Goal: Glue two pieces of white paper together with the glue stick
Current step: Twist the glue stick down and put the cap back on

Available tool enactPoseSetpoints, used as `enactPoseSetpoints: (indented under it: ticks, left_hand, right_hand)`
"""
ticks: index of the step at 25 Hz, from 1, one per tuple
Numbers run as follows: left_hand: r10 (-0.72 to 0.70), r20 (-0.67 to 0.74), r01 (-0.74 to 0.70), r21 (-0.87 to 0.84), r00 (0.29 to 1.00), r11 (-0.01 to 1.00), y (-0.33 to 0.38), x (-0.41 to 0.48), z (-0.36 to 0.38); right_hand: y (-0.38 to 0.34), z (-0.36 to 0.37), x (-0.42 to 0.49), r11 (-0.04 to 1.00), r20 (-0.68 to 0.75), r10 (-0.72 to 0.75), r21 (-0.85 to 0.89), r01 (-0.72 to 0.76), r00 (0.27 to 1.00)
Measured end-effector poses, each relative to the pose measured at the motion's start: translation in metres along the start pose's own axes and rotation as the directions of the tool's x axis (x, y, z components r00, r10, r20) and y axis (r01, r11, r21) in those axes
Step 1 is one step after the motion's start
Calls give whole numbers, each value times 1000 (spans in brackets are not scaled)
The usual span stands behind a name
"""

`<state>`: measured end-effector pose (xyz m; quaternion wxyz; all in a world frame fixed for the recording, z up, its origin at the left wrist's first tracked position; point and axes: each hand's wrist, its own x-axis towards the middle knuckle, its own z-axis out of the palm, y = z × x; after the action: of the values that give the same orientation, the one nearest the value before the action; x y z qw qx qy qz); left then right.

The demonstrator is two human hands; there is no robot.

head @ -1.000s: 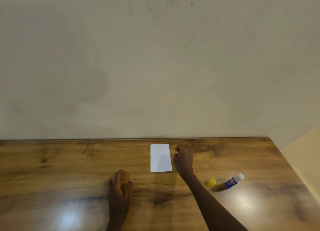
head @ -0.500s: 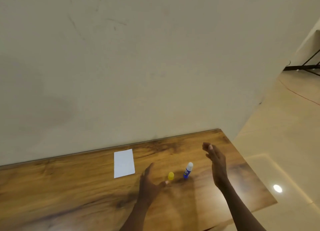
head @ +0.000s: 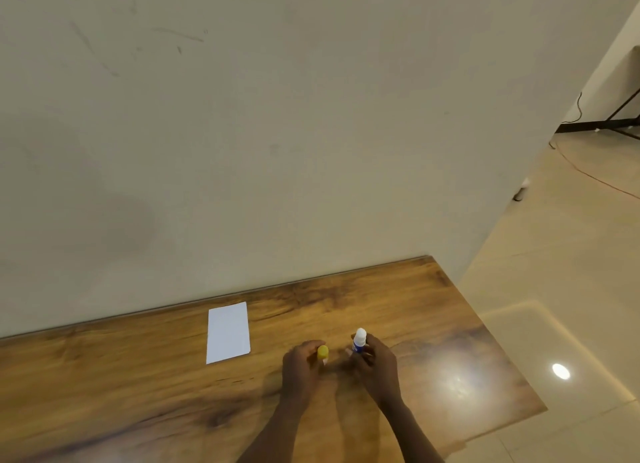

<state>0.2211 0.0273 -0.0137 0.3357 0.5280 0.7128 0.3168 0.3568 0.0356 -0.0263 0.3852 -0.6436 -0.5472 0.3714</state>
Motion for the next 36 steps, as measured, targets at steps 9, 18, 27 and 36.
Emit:
enactPoseSetpoints:
  ticks: [9,18,27,36]
  left_hand:
    - [157,-173,-188,-180,972,966,42,18,-100]
    - [290,-340,-380,-234,894,895,108,11,-285]
    - [289,-335,-426,-474,897,771,154,-34,-350]
    - [361,-324,-482,-490,874,726,170,-44,-356]
  right_hand:
    - [-90,26,2,968,51,-244,77,240,968]
    - [-288,52,-4,801,62,-565,282,528,823]
    - [-368,59,-35,720,55,-644,382,580,763]
    - [-385,59,-42,691,42,-682,363,625,730]
